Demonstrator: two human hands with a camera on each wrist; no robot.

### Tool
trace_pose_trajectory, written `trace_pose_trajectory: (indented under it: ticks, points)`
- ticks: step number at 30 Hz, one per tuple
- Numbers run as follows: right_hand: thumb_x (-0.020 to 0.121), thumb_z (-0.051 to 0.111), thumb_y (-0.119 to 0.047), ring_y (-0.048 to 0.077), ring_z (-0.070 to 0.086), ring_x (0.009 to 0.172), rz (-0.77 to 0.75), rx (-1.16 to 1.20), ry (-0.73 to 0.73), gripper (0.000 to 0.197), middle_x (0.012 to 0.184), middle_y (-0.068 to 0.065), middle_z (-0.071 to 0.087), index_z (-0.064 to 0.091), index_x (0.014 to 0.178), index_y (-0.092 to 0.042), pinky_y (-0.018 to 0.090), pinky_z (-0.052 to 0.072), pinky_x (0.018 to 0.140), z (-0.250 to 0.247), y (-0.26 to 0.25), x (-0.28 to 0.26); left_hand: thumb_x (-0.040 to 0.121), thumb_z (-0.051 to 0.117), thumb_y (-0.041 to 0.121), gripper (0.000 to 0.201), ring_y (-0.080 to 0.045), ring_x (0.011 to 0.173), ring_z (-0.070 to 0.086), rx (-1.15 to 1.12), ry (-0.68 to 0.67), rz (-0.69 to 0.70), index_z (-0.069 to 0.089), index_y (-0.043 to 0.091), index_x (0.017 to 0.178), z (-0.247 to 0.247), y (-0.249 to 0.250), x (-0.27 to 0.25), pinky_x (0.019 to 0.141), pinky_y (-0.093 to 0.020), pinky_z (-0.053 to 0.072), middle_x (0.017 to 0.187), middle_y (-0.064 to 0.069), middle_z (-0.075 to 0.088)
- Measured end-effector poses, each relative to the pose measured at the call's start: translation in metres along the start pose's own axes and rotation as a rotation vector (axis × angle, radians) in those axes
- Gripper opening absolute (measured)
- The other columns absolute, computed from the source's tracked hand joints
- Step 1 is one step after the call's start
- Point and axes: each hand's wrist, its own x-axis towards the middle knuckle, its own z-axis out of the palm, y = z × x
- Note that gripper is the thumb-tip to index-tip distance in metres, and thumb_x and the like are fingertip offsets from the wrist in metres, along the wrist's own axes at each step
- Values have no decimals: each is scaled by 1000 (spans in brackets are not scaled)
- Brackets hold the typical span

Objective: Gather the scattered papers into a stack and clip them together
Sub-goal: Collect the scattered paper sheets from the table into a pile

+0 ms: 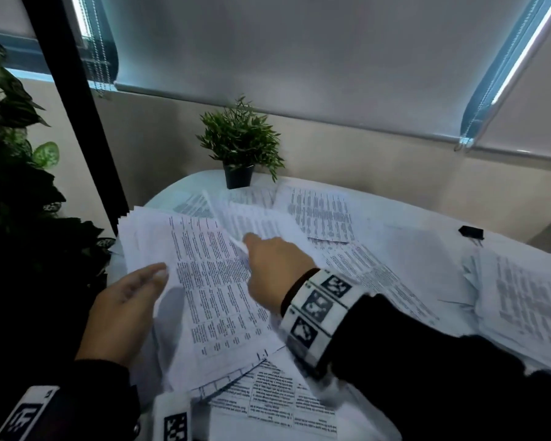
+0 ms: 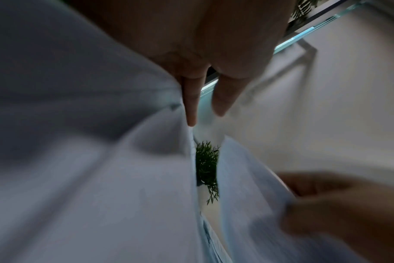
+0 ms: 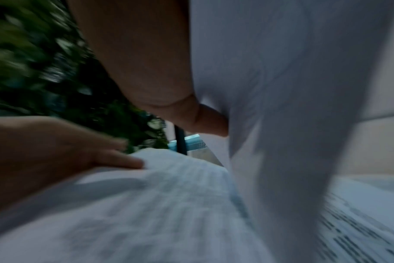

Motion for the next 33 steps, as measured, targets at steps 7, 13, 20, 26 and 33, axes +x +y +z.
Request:
trace_pose_trajectory:
  ticks: [7,13,20,26,33]
  points:
    - [88,60,-33,23,56,113,-337,352,-420,47,128,6,56,46,130,-20,33,44,92,31,-42,-2,84,64,-5,16,-20,76,65,95,57,47,68,10,84,1,-2,-6,61,-12,51,65,9,70]
    - [74,66,-58,22,22,143,72,590,57,105,158,2,14,3,150,-23,41,22,113,11,40,28,90,52,-12,50,-6,95,67,-103,75,212,45,15,132,-5,28,-4,78,-22,56,108,4,67]
    - [71,77,-6,7,69,89,-42,1274,164,35,97,-4,73,65,102,-19,16,53,73,8,66,24,94,46,-6,51,5,103,63,-164,-21,303,35,13,140,1,39,-13,77,-11,52,122,7,61]
    - [74,66,-2,12,64,88,41,1092,164,43,95,-4,64,52,115,-5,23,53,79,34,60,20,91,54,9,51,18,99,57,-31,-63,288,41,13,140,13,22,-11,79,-1,46,118,19,60]
    - [80,58,-19,18,64,92,17,1023,456,33,102,2,66,53,112,-19,36,55,80,-4,86,-3,86,64,37,41,2,93,64,-26,-54,400,50,19,119,8,24,4,75,-14,53,109,5,63]
